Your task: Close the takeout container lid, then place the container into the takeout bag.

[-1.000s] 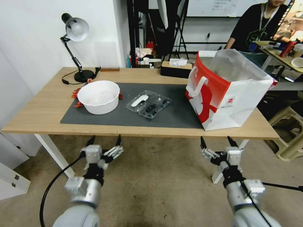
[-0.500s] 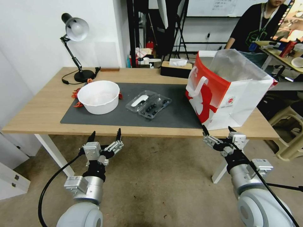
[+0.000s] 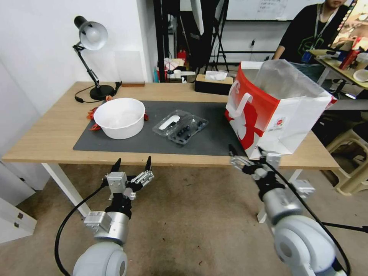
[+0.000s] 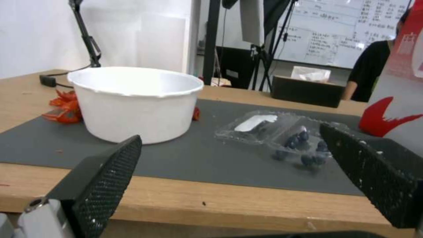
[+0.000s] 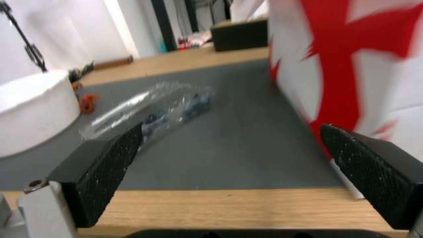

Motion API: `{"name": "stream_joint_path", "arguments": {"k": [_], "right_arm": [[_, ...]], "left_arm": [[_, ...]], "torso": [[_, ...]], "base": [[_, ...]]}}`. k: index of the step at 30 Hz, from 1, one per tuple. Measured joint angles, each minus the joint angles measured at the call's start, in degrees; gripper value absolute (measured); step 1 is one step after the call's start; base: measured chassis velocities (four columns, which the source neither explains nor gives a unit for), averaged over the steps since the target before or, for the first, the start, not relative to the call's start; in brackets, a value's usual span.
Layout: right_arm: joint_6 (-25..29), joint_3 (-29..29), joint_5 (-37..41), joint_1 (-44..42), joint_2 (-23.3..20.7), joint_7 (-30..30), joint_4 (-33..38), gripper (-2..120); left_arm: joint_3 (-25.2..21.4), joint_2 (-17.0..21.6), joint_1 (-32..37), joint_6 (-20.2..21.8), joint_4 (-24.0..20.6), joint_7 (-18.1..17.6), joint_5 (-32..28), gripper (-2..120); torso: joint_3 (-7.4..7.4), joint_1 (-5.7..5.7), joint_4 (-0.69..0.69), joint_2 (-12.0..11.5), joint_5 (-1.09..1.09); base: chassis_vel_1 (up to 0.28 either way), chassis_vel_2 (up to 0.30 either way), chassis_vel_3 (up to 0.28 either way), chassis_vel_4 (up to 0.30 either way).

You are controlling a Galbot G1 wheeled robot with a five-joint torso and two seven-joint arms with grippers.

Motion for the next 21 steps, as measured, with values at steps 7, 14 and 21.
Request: {"name": "stream_joint_path", "arguments": {"k": [7,14,21], "right_arm": [[-2.27,-8.04,6.03,11.89,-1.52,7.35,-7.05,100],[-3.95,-15.63,10.41,21.59,0.52,13.83,-13.15,100],[-7.30,-22.51,11.59,30.47,5.08,21.45,-19.81,100]], "left_arm": [[-0.88,-0.56,0.91,-1.17,-0.01,0.10,0.37,100],[-1.88,-0.95,1.52,-2.12,-0.11,-0.03,0.45,100],[-2.66,-0.97,1.78,-2.78,-0.03,-0.46,0.45,100]], "torso": [[0.00,0.00,0.01,0.00,-0.01],[0.01,0.00,0.01,0.00,-0.02],[0.01,0.01,0.01,0.00,-0.01]], "base": [[0.000,0.000,0.000,0.000],[0.000,0.000,0.000,0.000],[0.000,0.000,0.000,0.000]]}}
